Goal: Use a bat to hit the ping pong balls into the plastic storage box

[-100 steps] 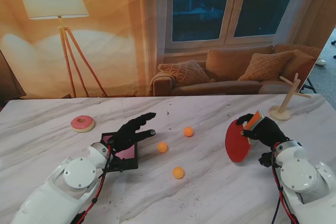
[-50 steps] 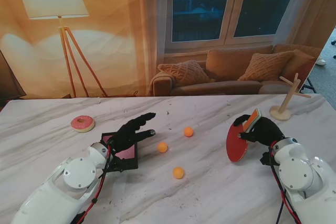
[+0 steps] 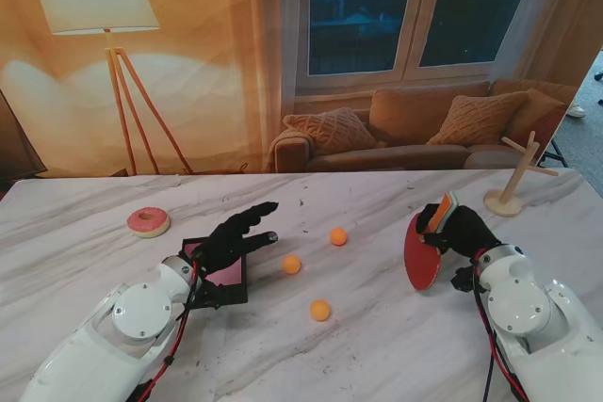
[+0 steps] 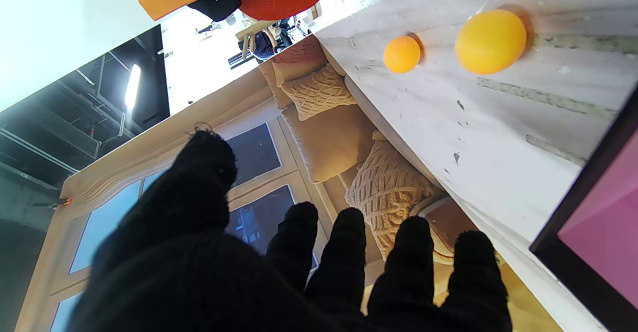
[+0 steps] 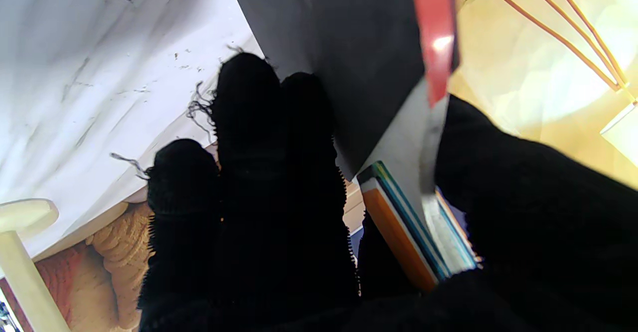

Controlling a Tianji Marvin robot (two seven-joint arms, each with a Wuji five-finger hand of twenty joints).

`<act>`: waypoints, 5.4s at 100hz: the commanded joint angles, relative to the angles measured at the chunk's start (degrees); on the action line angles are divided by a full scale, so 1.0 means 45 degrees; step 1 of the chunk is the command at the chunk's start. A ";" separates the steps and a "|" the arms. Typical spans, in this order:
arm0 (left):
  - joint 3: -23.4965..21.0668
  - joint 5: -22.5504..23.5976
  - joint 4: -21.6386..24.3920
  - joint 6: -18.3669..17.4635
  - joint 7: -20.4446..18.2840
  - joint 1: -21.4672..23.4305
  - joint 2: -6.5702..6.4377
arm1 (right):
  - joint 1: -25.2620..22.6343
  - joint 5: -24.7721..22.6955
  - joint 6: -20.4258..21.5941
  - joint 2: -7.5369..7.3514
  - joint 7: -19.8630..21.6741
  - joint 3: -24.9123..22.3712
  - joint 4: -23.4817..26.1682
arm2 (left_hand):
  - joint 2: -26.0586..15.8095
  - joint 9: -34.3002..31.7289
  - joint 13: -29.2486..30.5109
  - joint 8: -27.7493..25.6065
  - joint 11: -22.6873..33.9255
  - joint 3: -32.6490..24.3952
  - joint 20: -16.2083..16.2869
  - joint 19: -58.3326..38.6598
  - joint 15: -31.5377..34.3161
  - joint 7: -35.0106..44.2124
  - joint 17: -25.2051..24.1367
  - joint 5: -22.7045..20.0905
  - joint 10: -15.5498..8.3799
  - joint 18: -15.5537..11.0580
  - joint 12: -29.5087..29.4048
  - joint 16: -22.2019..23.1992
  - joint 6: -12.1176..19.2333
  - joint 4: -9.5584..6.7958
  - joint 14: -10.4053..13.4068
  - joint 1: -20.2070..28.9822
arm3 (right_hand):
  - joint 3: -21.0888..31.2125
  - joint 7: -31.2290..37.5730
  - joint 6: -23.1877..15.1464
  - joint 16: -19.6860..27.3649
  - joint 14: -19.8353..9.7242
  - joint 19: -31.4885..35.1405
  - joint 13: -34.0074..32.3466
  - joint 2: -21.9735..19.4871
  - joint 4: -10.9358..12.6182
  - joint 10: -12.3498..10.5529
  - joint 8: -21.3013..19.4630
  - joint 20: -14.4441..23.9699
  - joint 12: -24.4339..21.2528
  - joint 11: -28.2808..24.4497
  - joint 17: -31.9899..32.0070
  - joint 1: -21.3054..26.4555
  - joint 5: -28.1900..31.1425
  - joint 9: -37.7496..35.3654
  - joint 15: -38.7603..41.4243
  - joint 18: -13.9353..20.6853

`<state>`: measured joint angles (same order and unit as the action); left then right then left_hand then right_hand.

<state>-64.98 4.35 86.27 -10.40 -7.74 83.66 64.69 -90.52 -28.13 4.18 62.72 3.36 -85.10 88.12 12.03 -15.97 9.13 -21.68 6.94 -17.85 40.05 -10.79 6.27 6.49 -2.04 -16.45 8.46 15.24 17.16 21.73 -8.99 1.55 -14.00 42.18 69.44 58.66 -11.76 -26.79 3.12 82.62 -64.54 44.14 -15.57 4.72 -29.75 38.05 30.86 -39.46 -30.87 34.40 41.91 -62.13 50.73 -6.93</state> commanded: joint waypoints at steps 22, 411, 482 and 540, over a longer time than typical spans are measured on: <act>-0.0050 -0.0072 0.0133 0.0098 -0.0214 0.0056 0.0026 | -0.0203 0.1250 -0.0807 0.0270 -0.0025 0.0159 0.0443 | -0.0207 -0.0205 0.0173 0.0095 -0.0222 0.0405 0.0230 -0.0044 0.0008 -0.0044 -0.0056 -0.0355 -0.0102 -0.0157 0.0145 0.0095 0.0236 -0.0160 -0.0039 0.0174 | 0.0364 0.0951 0.0443 0.0076 -0.0409 0.0704 -0.0810 -0.0525 -0.0223 -0.0067 0.0220 -0.0258 -0.0070 0.0043 -0.0527 0.1311 0.1355 -0.0890 0.0244 0.0369; 1.0221 0.2257 -0.8930 0.0258 -0.0377 -0.9219 0.3218 | -0.2189 0.6040 -0.1470 0.1225 -0.2254 0.0067 0.3263 | 0.2041 -0.0378 -0.0153 -0.0341 0.2982 -0.5078 0.3036 -1.3375 0.5815 0.3365 0.0080 -0.3136 0.0171 -0.0810 0.2889 0.5404 0.0213 0.0283 -0.1478 -0.0167 | -0.0161 0.1374 0.0970 0.0407 -0.0349 0.0962 -0.1037 -0.1159 -0.0140 0.0271 0.0320 -0.1051 -0.0534 -0.0703 -0.0761 0.1615 0.1103 -0.0822 0.0857 0.0590; 1.0725 0.3250 -1.0104 -0.0125 0.0832 -0.9197 0.3779 | -0.2087 0.6209 -0.1792 0.1253 -0.2254 0.0175 0.3220 | 0.4421 0.0271 0.1997 -0.1542 0.4489 -0.8642 0.1849 -1.6062 0.9181 0.5980 0.5629 -0.2509 0.0673 -0.1130 0.4117 0.7228 0.0545 0.0684 -0.1540 0.0565 | -0.0203 0.1365 0.0962 0.0413 -0.0341 0.0973 -0.1011 -0.1220 -0.0138 0.0284 0.0307 -0.1003 -0.0504 -0.0743 -0.0708 0.1629 0.1116 -0.0783 0.0896 0.0605; 1.1119 0.3962 -1.1753 -0.1141 0.2216 -0.9446 0.4576 | -0.2015 0.6292 -0.1705 0.1268 -0.2275 0.0193 0.3081 | 0.5781 -0.2474 0.6327 -0.2574 0.7511 -0.9097 -0.1633 -1.8339 1.1404 1.1812 0.9495 -0.3813 0.1225 -0.3248 0.7272 0.8628 0.0433 0.2174 -0.1185 0.3168 | -0.0236 0.1357 0.0937 0.0410 -0.0359 0.0964 -0.0951 -0.1248 -0.0128 0.0256 0.0302 -0.0985 -0.0488 -0.0766 -0.0700 0.1636 0.1105 -0.0766 0.0932 0.0621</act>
<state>-15.00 21.86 33.63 -15.10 2.33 41.25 84.85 -99.60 -0.10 -3.27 68.15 -7.49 -84.36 102.01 36.49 -23.76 33.87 -34.35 39.29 -58.01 34.64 -90.17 56.44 53.32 38.18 -30.12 13.36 8.83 44.86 61.07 -6.76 10.34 -16.82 52.27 66.38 62.72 -8.47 -24.39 4.41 85.25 -69.29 42.22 -15.47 7.56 -27.80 32.80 27.77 -39.88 -34.93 36.91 46.01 -65.07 53.96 -6.98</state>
